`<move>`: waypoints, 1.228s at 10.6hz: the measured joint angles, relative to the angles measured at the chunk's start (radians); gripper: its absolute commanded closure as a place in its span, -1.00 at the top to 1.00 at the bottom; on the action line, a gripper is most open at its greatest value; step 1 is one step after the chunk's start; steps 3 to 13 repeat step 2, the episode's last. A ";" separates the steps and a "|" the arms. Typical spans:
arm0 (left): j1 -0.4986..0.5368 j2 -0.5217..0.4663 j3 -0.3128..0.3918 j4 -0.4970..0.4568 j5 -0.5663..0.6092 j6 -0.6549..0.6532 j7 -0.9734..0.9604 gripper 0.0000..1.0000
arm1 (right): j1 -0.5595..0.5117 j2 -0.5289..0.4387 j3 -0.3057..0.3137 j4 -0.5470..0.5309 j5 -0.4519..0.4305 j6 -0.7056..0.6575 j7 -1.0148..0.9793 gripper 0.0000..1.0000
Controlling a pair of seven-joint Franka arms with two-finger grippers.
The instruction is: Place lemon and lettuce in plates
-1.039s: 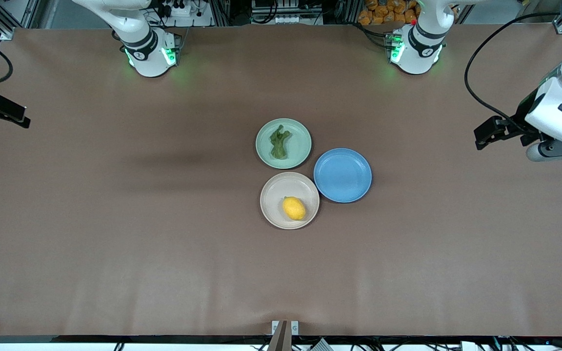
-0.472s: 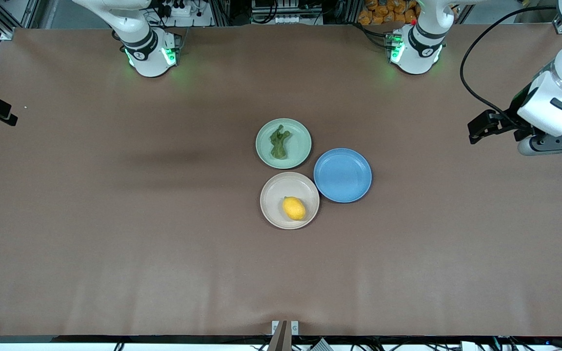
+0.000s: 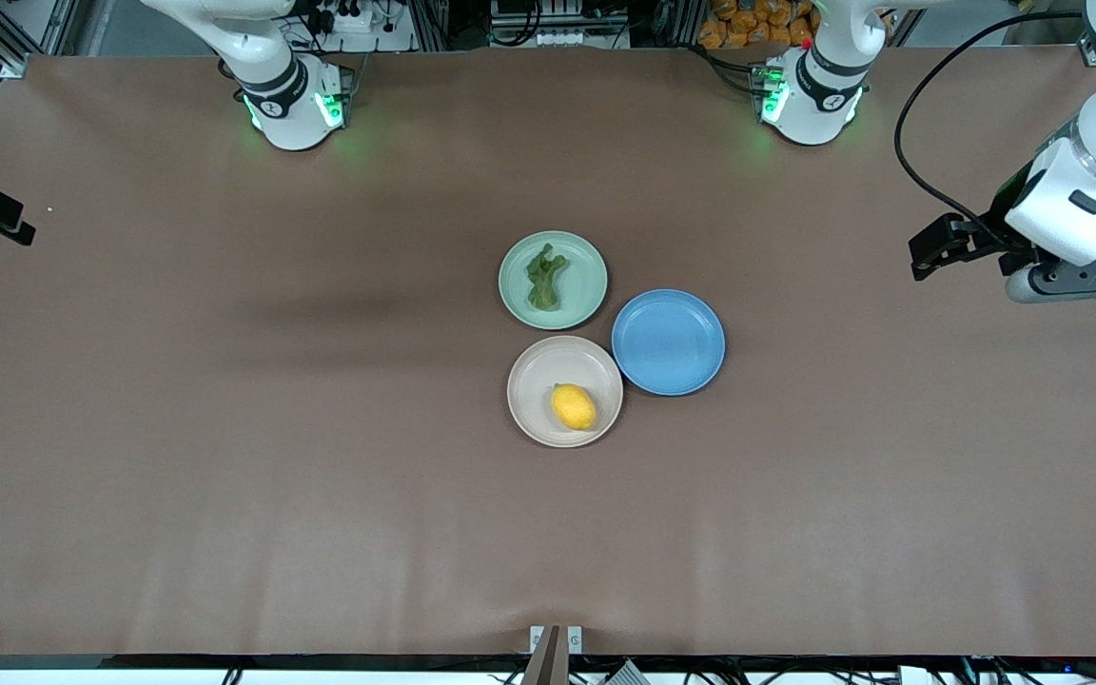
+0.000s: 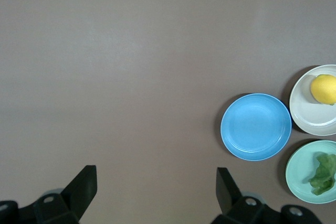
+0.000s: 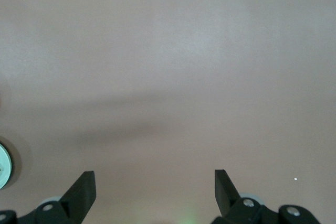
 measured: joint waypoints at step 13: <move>0.004 0.000 0.002 0.000 0.000 0.000 0.000 1.00 | 0.002 0.000 0.001 0.002 0.000 0.000 0.000 1.00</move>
